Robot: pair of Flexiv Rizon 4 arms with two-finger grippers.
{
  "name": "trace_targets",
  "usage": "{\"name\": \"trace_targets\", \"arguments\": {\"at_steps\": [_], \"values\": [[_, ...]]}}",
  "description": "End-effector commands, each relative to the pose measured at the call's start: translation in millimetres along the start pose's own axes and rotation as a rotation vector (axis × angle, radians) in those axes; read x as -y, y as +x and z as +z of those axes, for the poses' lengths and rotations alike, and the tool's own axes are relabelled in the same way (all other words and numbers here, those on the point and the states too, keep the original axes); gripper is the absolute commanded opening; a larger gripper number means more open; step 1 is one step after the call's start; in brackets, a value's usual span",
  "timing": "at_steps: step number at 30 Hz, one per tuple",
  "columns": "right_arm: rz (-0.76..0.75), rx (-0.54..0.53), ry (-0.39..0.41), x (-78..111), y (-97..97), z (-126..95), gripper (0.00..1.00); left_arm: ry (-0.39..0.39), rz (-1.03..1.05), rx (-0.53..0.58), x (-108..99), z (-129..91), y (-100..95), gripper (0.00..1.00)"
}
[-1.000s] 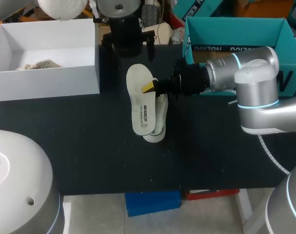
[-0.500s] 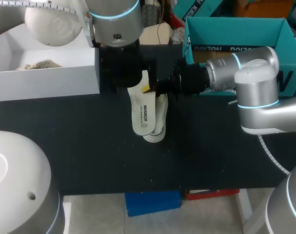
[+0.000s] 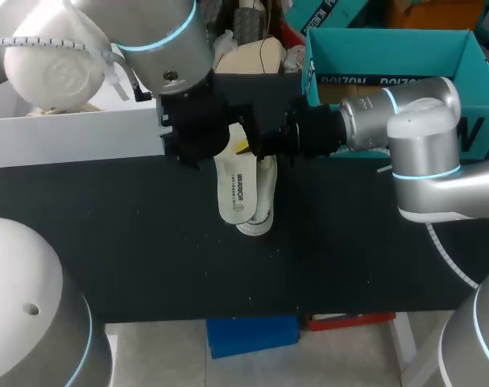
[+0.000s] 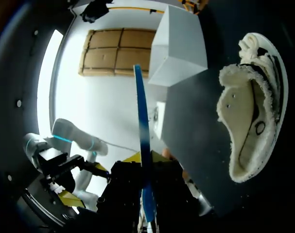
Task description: Take the shoe out of the shoebox, open the shoe tongue, remove and reinsert the insole, then place the shoe into the shoebox
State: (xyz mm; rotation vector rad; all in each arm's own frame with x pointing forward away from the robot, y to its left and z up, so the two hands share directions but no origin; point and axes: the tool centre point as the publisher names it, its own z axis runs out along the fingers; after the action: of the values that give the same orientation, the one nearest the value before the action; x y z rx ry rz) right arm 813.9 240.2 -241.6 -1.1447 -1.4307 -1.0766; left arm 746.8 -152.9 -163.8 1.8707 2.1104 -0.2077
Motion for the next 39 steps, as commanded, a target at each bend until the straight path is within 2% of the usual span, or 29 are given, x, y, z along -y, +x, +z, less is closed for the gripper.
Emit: {"name": "trace_targets", "arguments": {"at_steps": [1, 4, 7, 23, 24, 26, 28, 31, 34, 39], "values": [[0.001, 0.001, 0.0, -0.1, -0.1, 0, 0.0, 0.01, -0.136, 0.555, 5, -4, 24.1, 1.0], [0.001, 0.001, 0.0, -0.1, -0.1, 0, 0.0, 0.058, -0.164, 0.716, 6, -7, 25.4, 1.0], [0.001, 0.001, 0.0, -0.1, -0.1, 0, 0.0, 0.158, -0.167, 0.831, 7, -11, 26.3, 1.0], [0.001, 0.001, 0.0, -0.1, -0.1, 0, 0.0, 0.158, -0.167, 0.831, 7, -11, 26.3, 1.0], [0.001, 0.001, 0.0, -0.1, -0.1, 0, 0.0, 0.196, -0.149, 0.912, 10, -14, 22.9, 1.0], [0.001, 0.001, 0.0, -0.1, -0.1, 0, 0.0, 0.104, -0.098, 0.942, 16, -8, 23.6, 1.0], [0.001, 0.001, 0.0, -0.1, -0.1, 0, 0.0, 0.119, -0.093, 1.015, 22, 1, 27.7, 1.0], [0.001, 0.001, 0.0, -0.1, -0.1, 0, 0.0, 0.089, -0.09, 1.084, 24, 11, 36.8, 1.0], [0.001, 0.001, 0.0, -0.1, -0.1, 0, 0.0, 0.077, -0.11, 1.17, 19, 12, 46.3, 1.0], [0.001, 0.001, 0.0, -0.1, -0.1, 0, 0.0, 0.067, -0.131, 1.253, 11, 16, 56.5, 1.0]]}}
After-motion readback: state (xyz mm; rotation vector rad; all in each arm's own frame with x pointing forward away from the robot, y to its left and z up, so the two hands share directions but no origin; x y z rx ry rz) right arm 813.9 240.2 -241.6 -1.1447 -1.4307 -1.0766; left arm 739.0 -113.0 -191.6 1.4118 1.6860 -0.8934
